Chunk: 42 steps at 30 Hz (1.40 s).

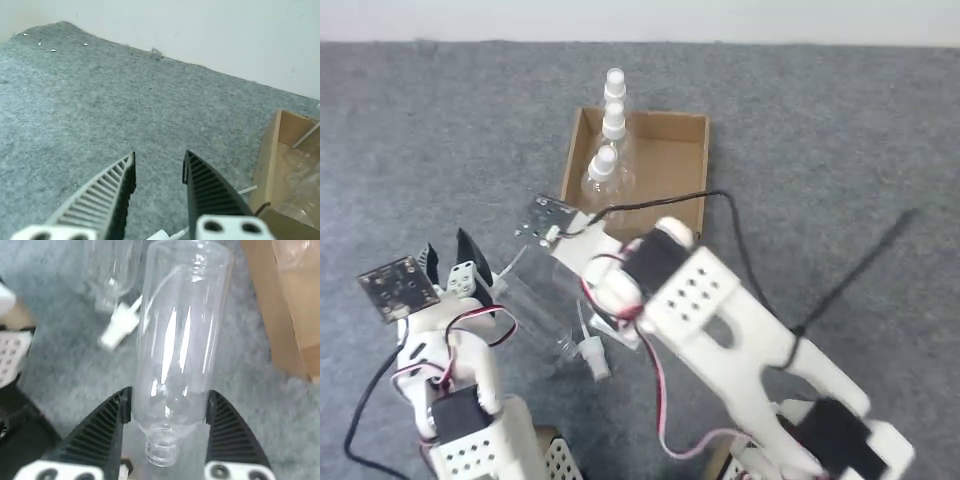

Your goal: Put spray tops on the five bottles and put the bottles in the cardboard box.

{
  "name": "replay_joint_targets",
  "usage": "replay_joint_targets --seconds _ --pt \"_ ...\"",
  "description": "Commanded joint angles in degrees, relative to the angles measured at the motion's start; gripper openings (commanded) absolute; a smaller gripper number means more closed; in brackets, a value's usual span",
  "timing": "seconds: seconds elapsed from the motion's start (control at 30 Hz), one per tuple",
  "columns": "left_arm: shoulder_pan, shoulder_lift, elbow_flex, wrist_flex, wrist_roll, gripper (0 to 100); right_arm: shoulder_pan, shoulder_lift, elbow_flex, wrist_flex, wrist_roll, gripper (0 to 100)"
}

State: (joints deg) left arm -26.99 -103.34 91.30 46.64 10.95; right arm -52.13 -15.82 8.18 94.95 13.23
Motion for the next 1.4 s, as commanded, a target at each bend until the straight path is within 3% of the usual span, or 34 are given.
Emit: replay_joint_targets --seconds 0.0,0.17,0.57,0.9,1.07,1.27,1.37 --pt "-0.1 -1.1 -0.7 -1.8 -0.6 15 0.7 -8.0 -3.2 5.6 0.6 11.9" --pt "-1.1 -1.1 -0.7 -1.8 -0.6 15 8.2 -14.7 0.6 7.3 0.4 11.9" --pt "-1.7 -1.1 -0.7 -1.8 -0.6 15 31.9 -19.9 16.4 -1.6 -0.3 11.9" --pt "-1.7 -1.1 -0.7 -1.8 -0.6 15 43.3 -19.6 30.1 -20.4 -17.8 11.8" --pt "-1.7 -1.1 -0.7 -1.8 -0.6 15 43.6 -19.6 35.7 -27.2 -26.8 11.8" --pt "-1.7 -1.1 -0.7 -1.8 -0.6 15 43.5 -19.8 43.3 -40.4 -43.1 11.7" --pt "-1.7 -1.1 -0.7 -1.8 -0.6 15 43.2 -20.2 46.7 -46.0 -44.5 11.7"
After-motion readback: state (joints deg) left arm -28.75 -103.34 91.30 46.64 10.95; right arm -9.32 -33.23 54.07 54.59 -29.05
